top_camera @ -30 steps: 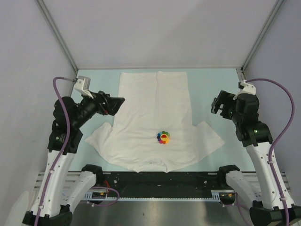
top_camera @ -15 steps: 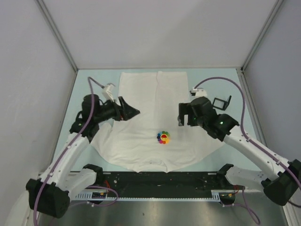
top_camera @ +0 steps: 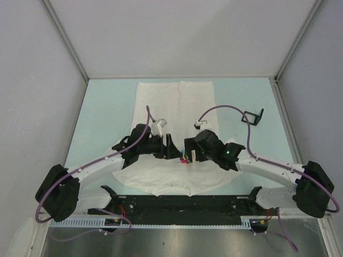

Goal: Remove the brooch from the garment

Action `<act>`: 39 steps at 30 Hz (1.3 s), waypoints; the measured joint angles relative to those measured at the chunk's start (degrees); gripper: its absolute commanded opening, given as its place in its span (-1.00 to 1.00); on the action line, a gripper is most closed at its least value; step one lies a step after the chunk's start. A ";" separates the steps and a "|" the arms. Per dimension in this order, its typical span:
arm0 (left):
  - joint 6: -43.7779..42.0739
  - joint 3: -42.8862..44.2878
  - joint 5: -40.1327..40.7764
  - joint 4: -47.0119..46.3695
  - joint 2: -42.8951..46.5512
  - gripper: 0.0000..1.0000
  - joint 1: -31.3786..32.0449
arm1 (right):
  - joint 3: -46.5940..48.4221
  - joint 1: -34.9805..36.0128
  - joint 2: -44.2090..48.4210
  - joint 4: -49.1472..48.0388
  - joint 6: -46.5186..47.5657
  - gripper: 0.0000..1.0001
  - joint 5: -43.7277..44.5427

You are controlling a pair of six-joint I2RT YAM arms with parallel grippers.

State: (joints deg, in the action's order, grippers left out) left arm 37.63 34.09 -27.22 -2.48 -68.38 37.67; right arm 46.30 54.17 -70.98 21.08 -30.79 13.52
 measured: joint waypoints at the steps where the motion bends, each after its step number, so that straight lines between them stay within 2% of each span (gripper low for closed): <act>1: 0.02 0.00 0.24 -0.66 -0.96 0.48 0.37 | -0.42 -0.02 0.15 -0.63 -0.55 0.92 -0.07; 8: 0.11 0.00 1.81 -3.37 -7.32 0.49 2.36 | -2.64 -0.20 2.08 -3.19 -2.56 0.81 -0.46; 15: -0.02 0.24 2.23 -5.16 -12.15 0.48 3.08 | -5.05 -1.73 2.36 -5.79 -4.20 0.56 -1.99; 22: -0.13 2.54 3.08 -6.32 -16.92 0.13 3.78 | -8.39 -5.22 1.70 -8.55 -5.57 0.21 -4.70; 25: -0.37 3.80 3.32 -6.47 -19.52 0.06 3.78 | -9.57 -7.56 0.76 -10.58 -5.95 0.02 -6.75; 30: -0.52 4.39 4.72 -6.43 -21.68 0.18 3.78 | -9.88 -8.39 -1.22 -13.05 -6.29 -0.23 -8.55; 34: -0.50 4.37 5.73 -6.64 -21.75 0.30 3.80 | -9.88 -8.37 -3.56 -15.41 -6.27 -0.30 -9.60; 39: -0.13 4.28 5.97 -8.57 -22.45 0.25 3.80 | -9.88 -7.89 -7.39 -18.97 -6.51 -0.44 -10.82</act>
State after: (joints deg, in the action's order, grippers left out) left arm 37.50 38.37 -21.26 -11.05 -90.83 41.47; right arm 36.42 46.28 -78.37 2.11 -37.30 2.70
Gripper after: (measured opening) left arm 0.650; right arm 0.316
